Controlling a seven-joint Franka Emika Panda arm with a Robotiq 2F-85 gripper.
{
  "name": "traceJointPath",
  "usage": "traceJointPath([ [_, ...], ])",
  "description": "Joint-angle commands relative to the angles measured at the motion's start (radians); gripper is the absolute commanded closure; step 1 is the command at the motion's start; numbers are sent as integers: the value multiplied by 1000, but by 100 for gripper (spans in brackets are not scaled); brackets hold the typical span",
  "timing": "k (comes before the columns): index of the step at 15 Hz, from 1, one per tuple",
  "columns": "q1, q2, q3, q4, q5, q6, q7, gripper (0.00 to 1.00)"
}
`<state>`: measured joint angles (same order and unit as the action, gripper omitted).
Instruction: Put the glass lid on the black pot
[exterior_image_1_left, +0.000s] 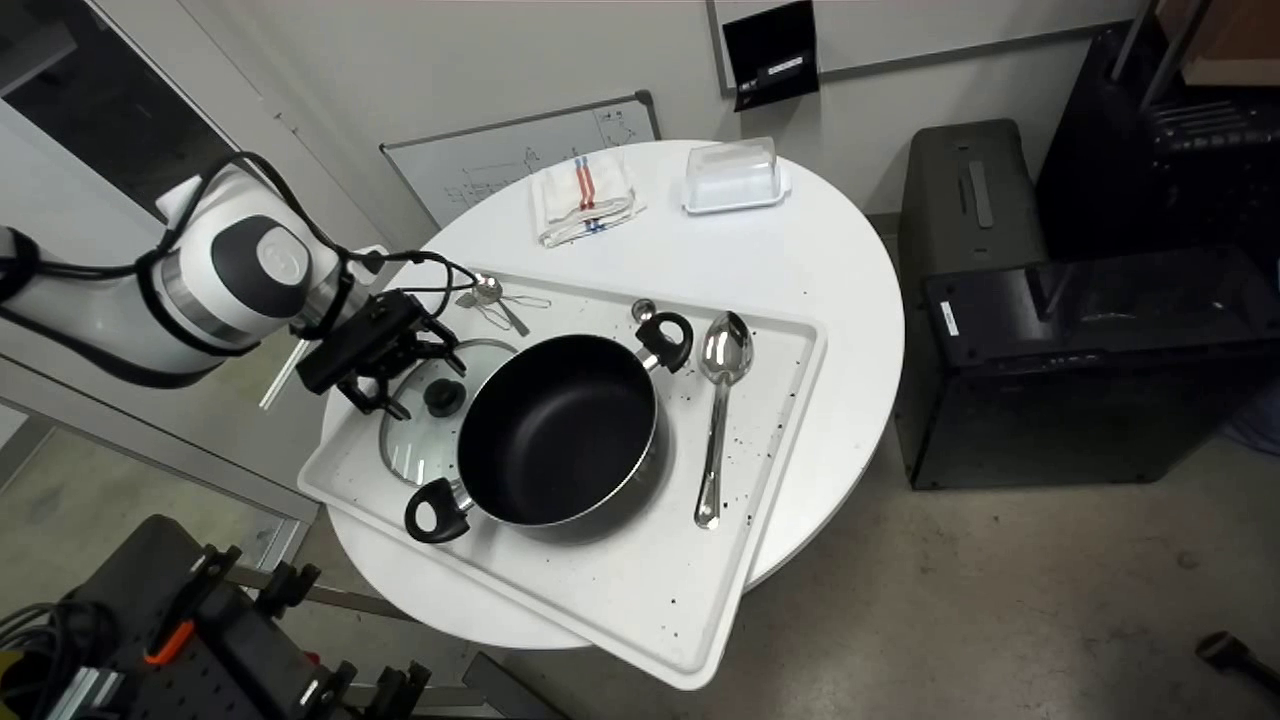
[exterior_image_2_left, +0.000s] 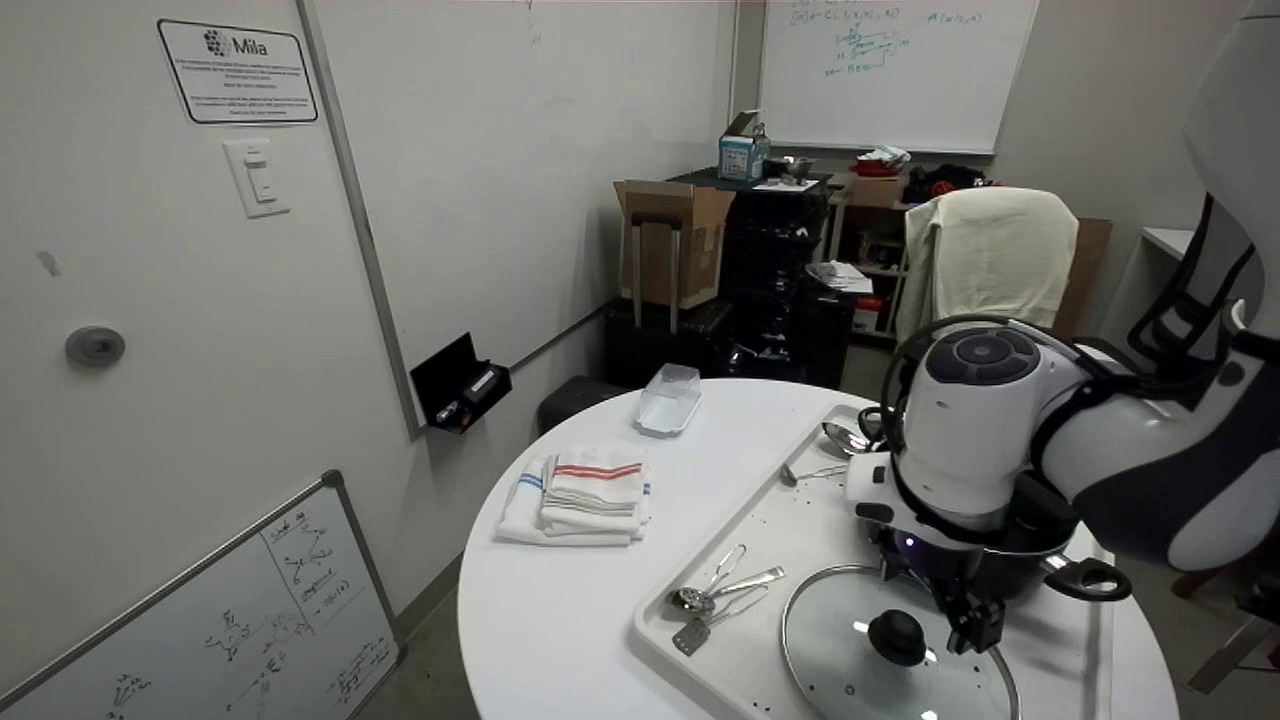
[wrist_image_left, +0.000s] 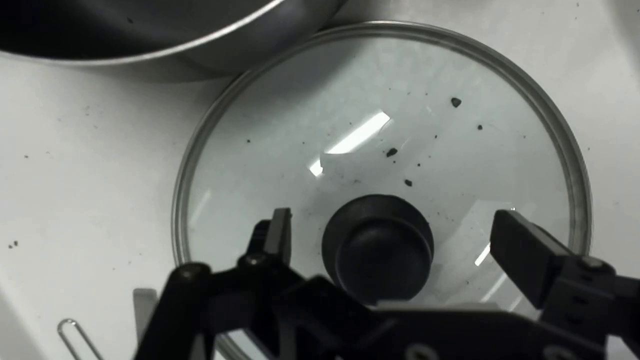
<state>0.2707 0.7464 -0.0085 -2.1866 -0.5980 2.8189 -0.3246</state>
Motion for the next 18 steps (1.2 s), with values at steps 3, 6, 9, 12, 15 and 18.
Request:
traceJointPath([
  [3, 38, 74, -19, 63, -27, 31, 31, 0],
  [6, 41, 90, -18, 84, -24, 29, 29, 0],
  [9, 39, 99, -16, 98, -23, 30, 25, 33],
  [12, 39, 103, -15, 108, -22, 31, 25, 55],
  [15, 39, 100, -13, 111, -22, 30, 23, 75],
  [18, 31, 90, -7, 102, -20, 25, 13, 75],
])
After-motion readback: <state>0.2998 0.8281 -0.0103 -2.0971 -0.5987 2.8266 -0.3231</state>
